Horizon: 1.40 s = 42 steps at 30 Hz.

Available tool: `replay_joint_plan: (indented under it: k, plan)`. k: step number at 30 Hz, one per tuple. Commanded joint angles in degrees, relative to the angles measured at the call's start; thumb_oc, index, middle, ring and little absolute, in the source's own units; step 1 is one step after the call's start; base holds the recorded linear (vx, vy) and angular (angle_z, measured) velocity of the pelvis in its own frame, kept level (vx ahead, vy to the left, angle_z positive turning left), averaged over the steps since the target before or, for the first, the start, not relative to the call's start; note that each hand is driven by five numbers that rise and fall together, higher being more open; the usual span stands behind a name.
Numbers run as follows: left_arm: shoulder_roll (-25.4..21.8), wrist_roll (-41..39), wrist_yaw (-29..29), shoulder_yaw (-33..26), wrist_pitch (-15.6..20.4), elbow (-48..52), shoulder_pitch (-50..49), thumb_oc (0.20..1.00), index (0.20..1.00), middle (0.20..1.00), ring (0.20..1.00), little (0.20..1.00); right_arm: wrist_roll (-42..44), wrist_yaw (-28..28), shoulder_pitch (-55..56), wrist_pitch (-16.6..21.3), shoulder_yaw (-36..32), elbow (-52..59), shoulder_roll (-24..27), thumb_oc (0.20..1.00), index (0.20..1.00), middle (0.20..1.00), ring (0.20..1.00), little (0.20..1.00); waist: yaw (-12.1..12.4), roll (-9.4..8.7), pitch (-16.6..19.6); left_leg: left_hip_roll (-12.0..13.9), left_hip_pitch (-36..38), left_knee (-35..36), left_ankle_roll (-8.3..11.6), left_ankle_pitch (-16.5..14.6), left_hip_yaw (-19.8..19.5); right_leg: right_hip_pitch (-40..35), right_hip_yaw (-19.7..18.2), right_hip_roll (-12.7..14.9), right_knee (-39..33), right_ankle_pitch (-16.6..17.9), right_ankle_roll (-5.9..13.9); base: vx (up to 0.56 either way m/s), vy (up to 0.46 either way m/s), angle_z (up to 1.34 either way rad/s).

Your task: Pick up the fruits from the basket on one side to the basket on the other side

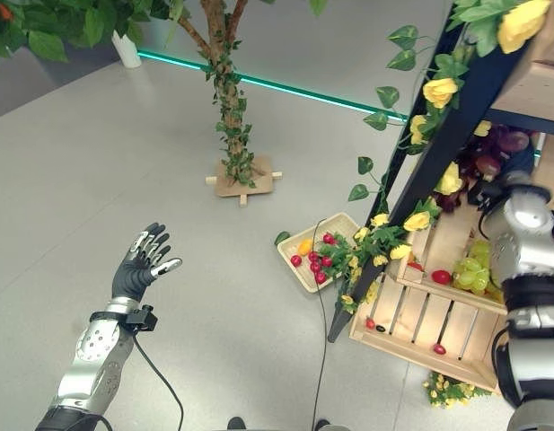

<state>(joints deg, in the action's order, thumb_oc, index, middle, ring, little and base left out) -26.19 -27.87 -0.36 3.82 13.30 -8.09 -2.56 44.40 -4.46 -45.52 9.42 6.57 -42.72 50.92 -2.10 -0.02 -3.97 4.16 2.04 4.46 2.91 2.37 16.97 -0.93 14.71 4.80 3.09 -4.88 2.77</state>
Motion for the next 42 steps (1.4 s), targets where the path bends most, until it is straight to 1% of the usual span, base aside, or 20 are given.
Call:
replay_joint_plan:
  k: [1,6,11,12,13,14,25,37,42]
  plan:
    - [-4.31,-0.67,0.28,-0.49,1.61,2.09,1.81,1.000,1.000,1.000,1.000,1.000,-2.20,-1.76,-13.67,2.15,5.04,-4.64,3.51,0.200,0.200,0.200,0.200,0.200,1.27,-4.14,-0.03,-1.06,1.78,-3.75,0.13,-4.49,0.88,-1.40,1.65,0.80,0.24,1.38,3.64,0.00,0.000,0.00]
    - [-4.72,-0.67,0.57,-0.12,1.26,2.05,1.64,1.000,1.000,1.000,1.000,1.000,-4.58,-3.14,-22.04,0.94,10.50,-12.78,2.58,0.200,0.200,0.200,0.200,0.200,1.67,-4.13,-0.22,-1.01,1.67,-3.78,0.17,-4.38,0.59,-1.52,1.78,0.58,0.03,1.33,3.50,0.00,0.003,-0.01]
    - [-4.75,-0.53,1.03,0.03,1.16,1.85,1.65,1.000,1.000,1.000,1.000,1.000,-5.19,-4.03,-25.00,0.61,12.02,-16.79,1.12,0.200,0.200,0.200,0.200,0.200,1.81,-4.01,-0.30,-1.00,1.53,-3.76,0.18,-4.37,0.43,-1.57,1.93,0.56,-0.11,1.36,3.44,0.00,0.000,-0.01]
    - [-4.66,-0.44,1.31,0.01,1.12,1.80,1.66,1.000,1.000,1.000,1.000,1.000,-5.52,-4.23,-25.34,0.28,12.61,-17.52,0.41,0.225,0.225,0.225,0.225,0.225,1.84,-3.97,-0.32,-1.00,1.55,-3.69,0.21,-4.32,0.40,-1.67,1.96,0.45,-0.15,1.33,3.39,0.00,0.000,0.00]
    - [-4.68,-0.36,1.42,-0.04,1.08,1.62,1.57,1.000,1.000,1.000,1.000,1.000,-5.69,-3.96,-25.36,0.15,12.93,-17.42,0.26,0.511,0.511,0.511,0.511,0.511,1.79,-4.00,-0.34,-0.98,1.59,-3.66,0.23,-4.31,0.38,-1.69,2.01,0.44,-0.17,1.35,3.38,0.00,0.000,0.00]
    - [-4.61,-0.25,1.53,-0.28,1.06,1.46,1.49,1.000,1.000,1.000,1.000,1.000,-5.92,-3.73,-25.10,0.04,13.18,-17.25,0.06,1.000,1.000,1.000,1.000,1.000,1.72,-3.94,-0.38,-0.99,1.63,-3.61,0.21,-4.29,0.34,-1.71,1.98,0.41,-0.16,1.33,3.35,0.00,0.000,0.00]
    - [-4.23,0.07,2.21,-0.72,0.90,0.71,1.56,1.000,1.000,1.000,1.000,1.000,-7.17,-3.64,-23.91,-0.94,13.43,-18.80,-0.79,1.000,1.000,1.000,1.000,1.000,1.45,-3.73,-0.49,-1.02,1.98,-3.57,0.16,-4.41,0.38,-1.87,1.94,0.39,-0.25,1.36,3.27,0.00,0.000,0.00]
    - [-3.98,0.51,2.69,-0.87,1.00,-0.18,1.94,1.000,1.000,1.000,1.000,1.000,-9.36,-3.78,-21.66,-1.26,13.29,-16.27,-1.06,1.000,1.000,1.000,1.000,1.000,1.02,-3.39,-0.50,-1.05,2.27,-3.10,0.13,-4.35,0.57,-2.01,1.65,0.37,-0.43,1.41,3.21,0.00,0.000,0.00]
    - [-4.06,0.90,2.58,-0.81,0.56,-0.56,1.98,1.000,1.000,1.000,1.000,1.000,-10.54,-2.88,-21.26,-2.84,13.37,-20.48,-1.16,1.000,1.000,1.000,1.000,1.000,1.00,-3.45,-0.72,-1.03,2.25,-3.09,0.08,-4.40,0.51,-1.90,1.81,0.40,-0.38,1.51,3.20,0.00,0.000,0.00]
